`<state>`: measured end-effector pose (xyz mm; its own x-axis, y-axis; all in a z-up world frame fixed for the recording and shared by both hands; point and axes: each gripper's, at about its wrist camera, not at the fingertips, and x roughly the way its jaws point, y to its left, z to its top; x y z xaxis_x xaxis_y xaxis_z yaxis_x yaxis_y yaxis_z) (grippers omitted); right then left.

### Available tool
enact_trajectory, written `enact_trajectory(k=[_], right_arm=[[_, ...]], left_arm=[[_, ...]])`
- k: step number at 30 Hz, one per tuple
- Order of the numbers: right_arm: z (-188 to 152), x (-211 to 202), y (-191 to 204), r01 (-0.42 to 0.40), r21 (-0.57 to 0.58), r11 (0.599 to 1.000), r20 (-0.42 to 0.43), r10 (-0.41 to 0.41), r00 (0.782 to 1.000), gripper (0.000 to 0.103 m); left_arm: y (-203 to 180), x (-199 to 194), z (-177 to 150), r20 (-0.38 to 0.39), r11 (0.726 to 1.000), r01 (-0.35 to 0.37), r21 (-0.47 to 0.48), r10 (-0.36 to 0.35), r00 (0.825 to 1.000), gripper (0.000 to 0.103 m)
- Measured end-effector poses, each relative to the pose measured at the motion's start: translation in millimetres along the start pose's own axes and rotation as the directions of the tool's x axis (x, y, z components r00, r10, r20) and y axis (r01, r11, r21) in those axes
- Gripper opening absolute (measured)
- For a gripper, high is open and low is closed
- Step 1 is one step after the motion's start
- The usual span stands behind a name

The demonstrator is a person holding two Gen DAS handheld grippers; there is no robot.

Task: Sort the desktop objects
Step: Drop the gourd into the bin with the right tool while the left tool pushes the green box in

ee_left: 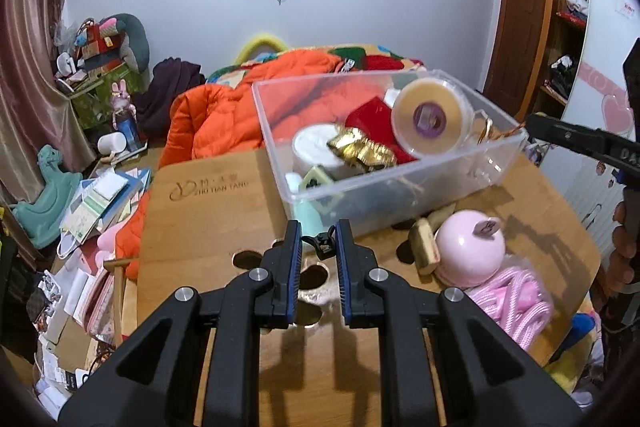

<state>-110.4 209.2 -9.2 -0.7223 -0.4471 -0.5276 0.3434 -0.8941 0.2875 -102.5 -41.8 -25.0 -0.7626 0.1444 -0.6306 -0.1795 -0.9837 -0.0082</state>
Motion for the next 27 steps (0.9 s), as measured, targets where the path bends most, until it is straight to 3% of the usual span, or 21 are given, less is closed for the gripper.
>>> enact_trajectory(k=[14,27], right_arm=[[20,24,-13,0.024,-0.014,1.0,-0.015,-0.024,1.0,0.04],[20,44,-16,0.076,-0.051,0.996,-0.051,-0.079,0.996,0.04]], left_arm=[[-4,0,30,0.061,1.0,0.023,-0.008,-0.023,0.998,0.016],[1,36,41,0.008,0.999,0.01,-0.03,-0.01,1.0,0.016]])
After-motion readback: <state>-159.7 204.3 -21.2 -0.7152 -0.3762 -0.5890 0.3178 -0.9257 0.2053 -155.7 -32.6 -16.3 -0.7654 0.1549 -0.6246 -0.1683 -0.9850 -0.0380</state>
